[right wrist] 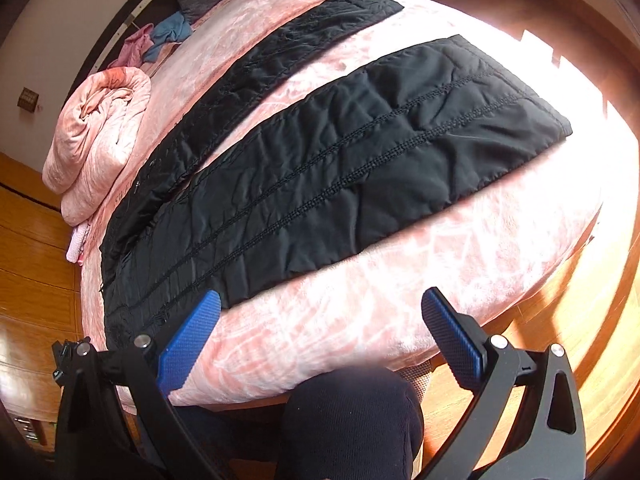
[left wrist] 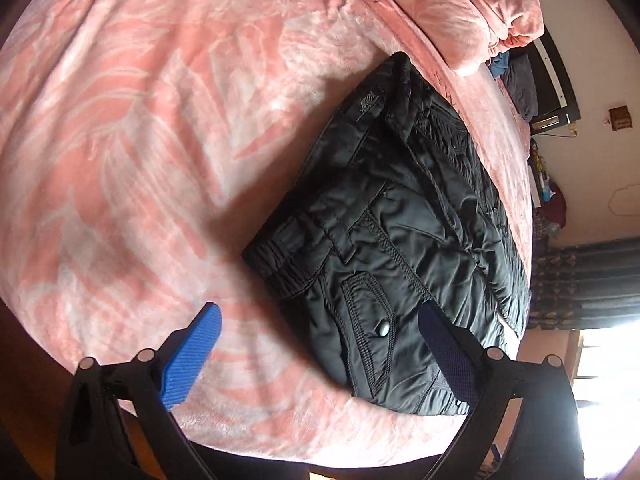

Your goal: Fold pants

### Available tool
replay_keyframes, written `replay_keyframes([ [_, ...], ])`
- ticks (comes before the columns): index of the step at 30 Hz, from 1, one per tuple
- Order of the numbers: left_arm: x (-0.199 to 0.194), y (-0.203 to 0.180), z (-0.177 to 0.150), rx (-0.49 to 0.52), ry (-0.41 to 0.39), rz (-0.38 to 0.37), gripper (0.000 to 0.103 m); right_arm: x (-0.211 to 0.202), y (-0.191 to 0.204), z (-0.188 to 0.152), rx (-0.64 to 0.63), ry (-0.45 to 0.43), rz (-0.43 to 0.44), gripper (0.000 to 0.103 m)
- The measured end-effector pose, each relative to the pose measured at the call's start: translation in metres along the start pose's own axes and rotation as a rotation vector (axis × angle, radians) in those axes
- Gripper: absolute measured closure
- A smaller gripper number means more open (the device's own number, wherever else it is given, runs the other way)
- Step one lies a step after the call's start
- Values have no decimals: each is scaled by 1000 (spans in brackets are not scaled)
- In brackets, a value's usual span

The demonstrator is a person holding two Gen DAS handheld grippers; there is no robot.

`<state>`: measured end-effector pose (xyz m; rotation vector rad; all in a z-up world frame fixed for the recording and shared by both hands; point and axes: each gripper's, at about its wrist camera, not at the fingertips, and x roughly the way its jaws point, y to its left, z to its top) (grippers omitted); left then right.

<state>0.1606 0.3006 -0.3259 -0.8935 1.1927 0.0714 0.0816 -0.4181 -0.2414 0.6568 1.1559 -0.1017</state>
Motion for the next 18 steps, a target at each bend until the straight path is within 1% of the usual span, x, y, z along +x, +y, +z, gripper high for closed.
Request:
replay_keyframes([
  [1,7,1,1,-12,5,-10,4,2,-8,1,27,1,18,3],
  [3,24,6,5,-56,38,-8,4,5,-20,2,65,-5,57,3],
  [4,33,8,6,-85,61,-28,5,6,-25,4,79,-10,71,3],
  [5,40,10,5,-102,79,-26,9,6,-31,6,94,-17,81,3],
  [6,43,11,4,-106,74,-3,10,8,-37,9,116,-22,97,3],
  [7,43,10,3,-107,62,4,11,9,-46,13,144,-21,124,3],
  [9,41,7,2,-106,39,26,20,9,-70,24,206,-35,154,3],
  [10,41,5,2,-93,35,54,36,8,-86,31,253,-51,169,3],
  [11,39,3,1,-78,29,86,55,7,-105,38,313,-65,187,3],
  [13,37,3,-2,-75,23,79,62,1,-144,53,424,-112,218,3],
  [16,36,6,-1,-65,11,80,63,-5,-193,72,530,-183,215,3],
  [17,36,6,-1,-67,8,81,63,-7,-206,75,565,-205,225,4],
  [18,36,8,-2,-74,2,82,63,-7,-216,79,584,-223,255,13],
])
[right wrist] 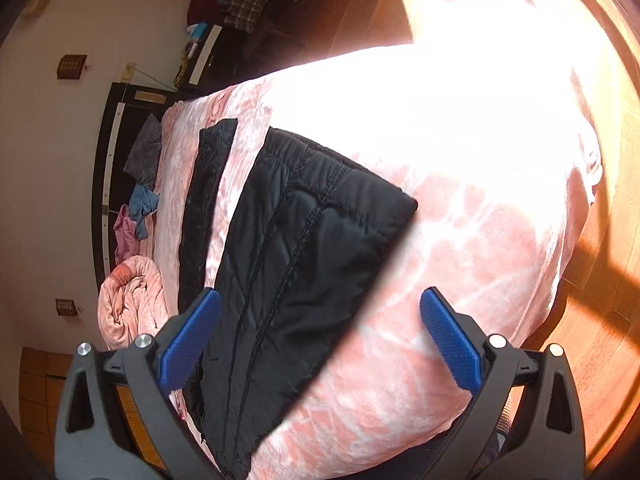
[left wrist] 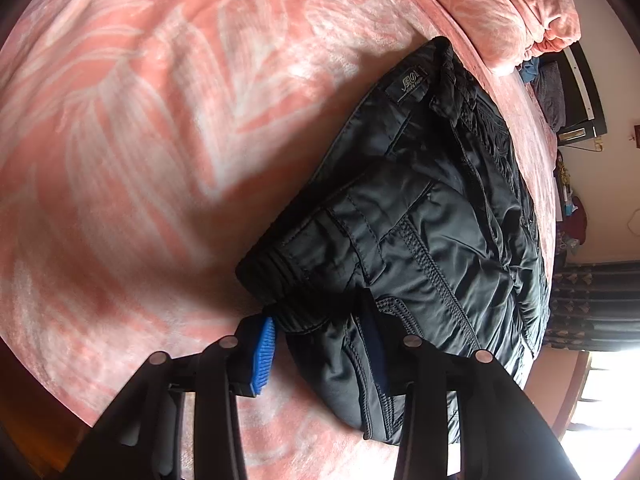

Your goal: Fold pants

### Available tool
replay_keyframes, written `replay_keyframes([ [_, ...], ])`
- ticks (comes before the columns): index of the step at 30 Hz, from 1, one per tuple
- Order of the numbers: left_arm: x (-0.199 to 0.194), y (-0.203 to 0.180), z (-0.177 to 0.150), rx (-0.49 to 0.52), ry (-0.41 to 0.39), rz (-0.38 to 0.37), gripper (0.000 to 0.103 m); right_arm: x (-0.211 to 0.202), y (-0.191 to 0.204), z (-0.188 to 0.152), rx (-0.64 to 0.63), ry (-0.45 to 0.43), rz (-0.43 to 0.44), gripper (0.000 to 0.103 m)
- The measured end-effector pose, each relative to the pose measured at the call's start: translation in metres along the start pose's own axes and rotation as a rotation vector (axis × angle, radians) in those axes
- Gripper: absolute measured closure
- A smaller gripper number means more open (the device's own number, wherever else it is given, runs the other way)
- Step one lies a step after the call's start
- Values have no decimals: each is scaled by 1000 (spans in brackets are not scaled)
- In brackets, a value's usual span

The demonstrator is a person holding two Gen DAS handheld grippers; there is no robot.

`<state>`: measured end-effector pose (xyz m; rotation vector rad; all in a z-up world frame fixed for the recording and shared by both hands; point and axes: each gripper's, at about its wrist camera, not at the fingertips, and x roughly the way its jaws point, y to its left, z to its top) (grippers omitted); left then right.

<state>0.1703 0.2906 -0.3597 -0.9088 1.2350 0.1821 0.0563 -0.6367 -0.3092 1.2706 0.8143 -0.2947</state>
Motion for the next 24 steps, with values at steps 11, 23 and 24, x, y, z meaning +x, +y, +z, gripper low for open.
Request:
replay_keyframes([
  [11,-6,9,-11,-115,-92,-23,82,28,-3,15,12,43,49,94],
  [23,-55,61,-38,-252,-187,-77,85,10,22,-20,-147,88,-8,96],
  [24,-53,70,-38,-258,-181,-63,85,15,20,-25,-155,98,-23,96],
])
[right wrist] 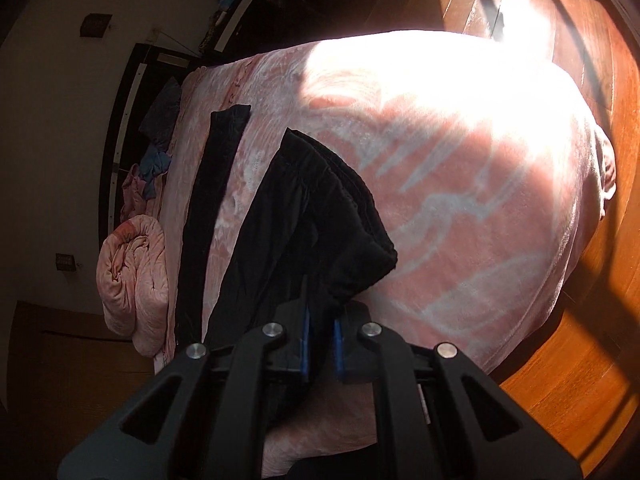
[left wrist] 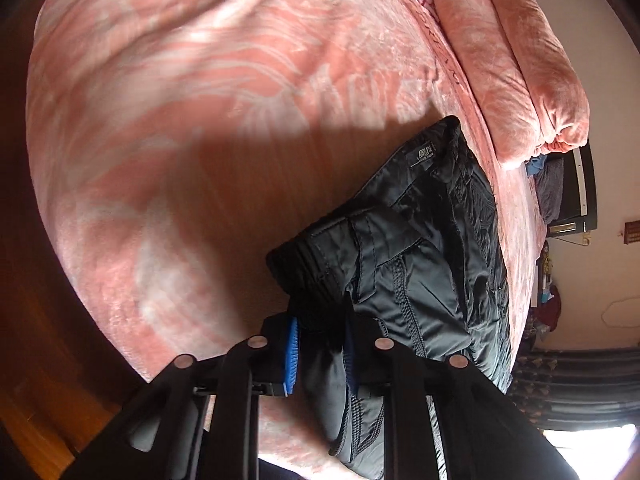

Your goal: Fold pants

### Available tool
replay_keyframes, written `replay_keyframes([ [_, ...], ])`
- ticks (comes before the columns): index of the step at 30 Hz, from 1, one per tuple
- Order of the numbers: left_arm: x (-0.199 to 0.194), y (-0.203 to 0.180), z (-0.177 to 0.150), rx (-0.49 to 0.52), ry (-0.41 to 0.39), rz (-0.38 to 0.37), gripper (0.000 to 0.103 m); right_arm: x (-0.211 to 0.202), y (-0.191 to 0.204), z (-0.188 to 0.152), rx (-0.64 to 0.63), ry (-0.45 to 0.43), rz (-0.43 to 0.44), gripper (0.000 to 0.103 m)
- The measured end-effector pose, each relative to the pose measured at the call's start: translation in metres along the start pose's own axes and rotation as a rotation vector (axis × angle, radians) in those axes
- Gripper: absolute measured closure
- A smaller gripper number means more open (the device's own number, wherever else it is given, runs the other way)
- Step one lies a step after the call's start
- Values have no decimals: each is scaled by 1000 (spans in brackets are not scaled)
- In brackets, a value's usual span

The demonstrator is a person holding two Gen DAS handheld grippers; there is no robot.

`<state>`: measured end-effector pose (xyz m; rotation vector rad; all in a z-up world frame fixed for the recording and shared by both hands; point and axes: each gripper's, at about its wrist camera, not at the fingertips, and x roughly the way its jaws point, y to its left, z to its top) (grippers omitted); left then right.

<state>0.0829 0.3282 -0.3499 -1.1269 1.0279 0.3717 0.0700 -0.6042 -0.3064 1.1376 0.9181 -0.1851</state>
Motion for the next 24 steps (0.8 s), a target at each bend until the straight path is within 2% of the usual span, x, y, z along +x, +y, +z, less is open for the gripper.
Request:
replay_keyframes([
  [4,18,18,5,-45,24,3,82,21,-8,-10,-18,44,-71,93],
  [5,18,15,3,-31,25,23,78,18,-5,-11,-37,45,-85,87],
  [6,16,10,2,-6,30,44,76,12,0,-11,-54,41,-107,74],
  [7,12,5,1,18,42,55,69,2,6,-11,-74,28,-140,61],
  [8,5,1,1,45,50,65,47,-11,13,-10,-94,-8,-174,40],
  [9,-5,-4,1,73,31,101,33,-26,18,-10,-109,-65,-209,36],
  [10,-19,-8,2,100,-14,144,13,-38,25,-9,-128,-109,-227,36],
  [12,-41,-22,11,166,-96,172,11,-48,40,-8,-191,-126,-201,37],
  [14,-50,-40,26,220,-109,139,8,-34,61,-14,-273,-72,-183,37],
  [17,-46,-73,50,277,-80,43,4,9,75,-23,-342,36,-185,36],
  [20,-24,-109,72,350,-33,4,4,45,64,-21,-311,119,-245,36],
  [22,-3,-131,84,406,19,-17,4,52,59,-18,-271,145,-276,39],
  [24,19,-151,99,453,67,-27,4,47,71,-13,-279,147,-283,34],
])
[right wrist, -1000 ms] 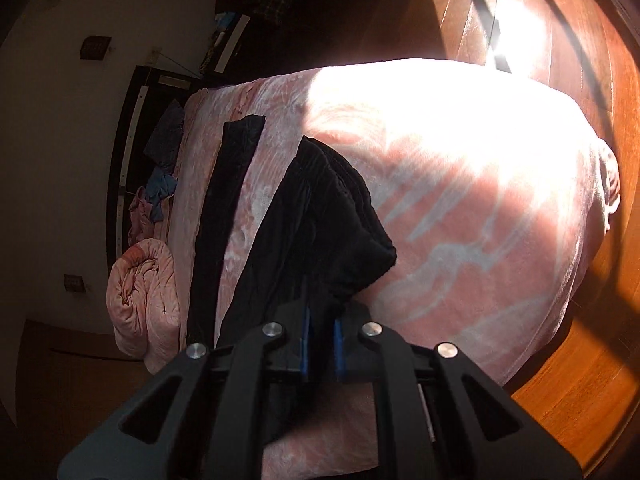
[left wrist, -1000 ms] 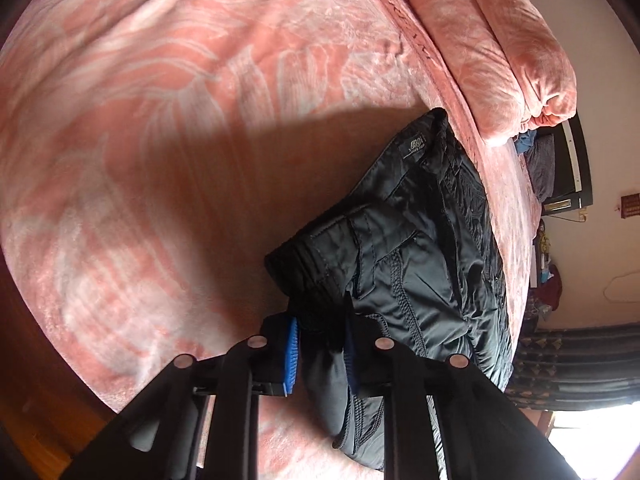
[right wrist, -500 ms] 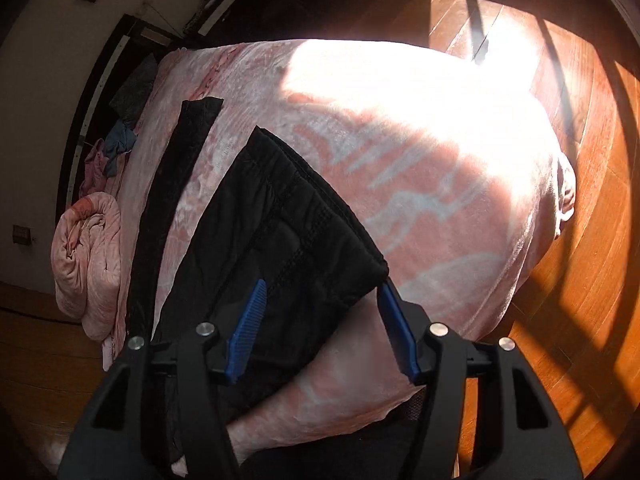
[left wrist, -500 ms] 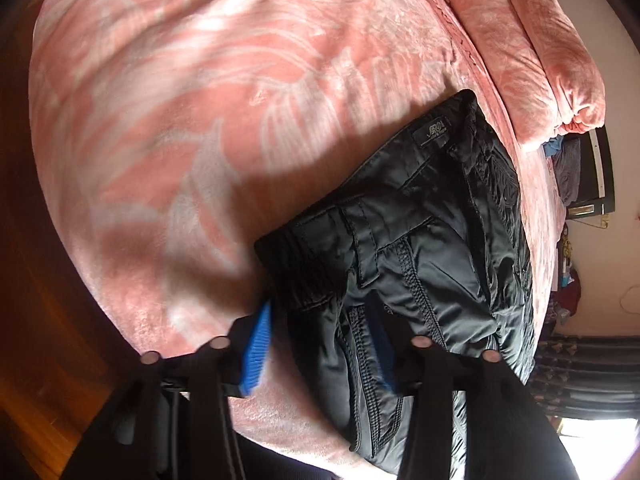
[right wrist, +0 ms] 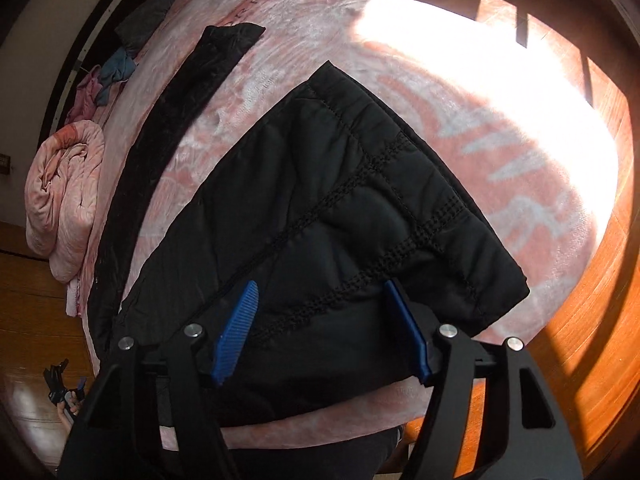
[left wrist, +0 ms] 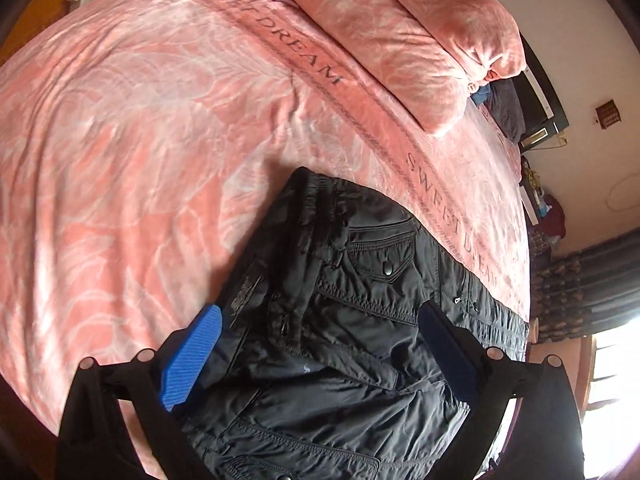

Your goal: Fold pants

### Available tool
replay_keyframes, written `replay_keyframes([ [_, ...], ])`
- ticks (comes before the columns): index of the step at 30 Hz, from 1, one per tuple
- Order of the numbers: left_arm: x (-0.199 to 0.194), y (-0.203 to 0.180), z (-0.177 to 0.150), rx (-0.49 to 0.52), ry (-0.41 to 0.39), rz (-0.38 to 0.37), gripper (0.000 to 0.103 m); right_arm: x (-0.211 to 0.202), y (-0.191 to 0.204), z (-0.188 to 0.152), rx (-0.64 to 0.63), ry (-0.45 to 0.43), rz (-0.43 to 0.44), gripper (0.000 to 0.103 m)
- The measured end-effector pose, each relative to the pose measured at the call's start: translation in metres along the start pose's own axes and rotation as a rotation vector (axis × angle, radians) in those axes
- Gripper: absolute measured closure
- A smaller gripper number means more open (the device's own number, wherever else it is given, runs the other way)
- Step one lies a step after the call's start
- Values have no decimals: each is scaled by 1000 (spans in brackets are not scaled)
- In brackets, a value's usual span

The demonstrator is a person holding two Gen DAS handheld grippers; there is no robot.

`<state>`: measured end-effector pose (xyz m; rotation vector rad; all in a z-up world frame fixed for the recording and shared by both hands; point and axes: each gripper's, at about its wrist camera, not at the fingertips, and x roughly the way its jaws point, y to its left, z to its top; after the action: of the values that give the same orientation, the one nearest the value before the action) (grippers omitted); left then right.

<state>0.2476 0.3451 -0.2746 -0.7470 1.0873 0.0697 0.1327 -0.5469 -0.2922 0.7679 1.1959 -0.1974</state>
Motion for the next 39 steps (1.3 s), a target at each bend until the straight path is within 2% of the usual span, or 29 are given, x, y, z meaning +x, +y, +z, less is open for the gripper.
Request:
replay_keyframes([
  [2,20,-10,22,51,16,5,4,-16,13,12,-23,-31,34,31],
  [4,42,-15,43,90,46,-2,4,-28,24,27,-21,-52,60,24],
  [6,65,-14,61,106,68,20,4,-32,34,46,-15,-59,83,23],
  [8,86,-9,77,119,84,46,4,-26,48,67,-21,-54,81,23],
  [10,107,-1,85,117,130,23,4,-13,63,88,-30,-44,80,23],
  [14,134,2,90,197,190,42,5,21,100,135,-85,-11,128,23],
  [16,135,3,89,220,195,19,6,37,119,163,-114,6,160,23],
  [18,134,4,87,251,202,2,26,52,135,194,-143,13,180,19],
  [19,134,4,87,266,208,7,43,59,143,210,-160,17,180,19],
  [20,134,4,87,267,213,-4,47,66,150,226,-179,21,178,17],
  [25,140,-2,83,297,195,32,50,103,178,305,-245,13,122,17],
  [29,141,1,82,291,180,36,51,142,188,351,-274,23,64,17],
  [35,140,0,79,278,152,54,52,199,204,390,-342,66,24,17],
  [37,139,0,78,269,145,62,52,212,209,395,-359,103,37,17],
  [38,140,-1,77,265,142,67,52,218,210,395,-366,129,50,19],
  [39,139,-2,77,263,140,74,53,221,212,394,-385,148,50,27],
])
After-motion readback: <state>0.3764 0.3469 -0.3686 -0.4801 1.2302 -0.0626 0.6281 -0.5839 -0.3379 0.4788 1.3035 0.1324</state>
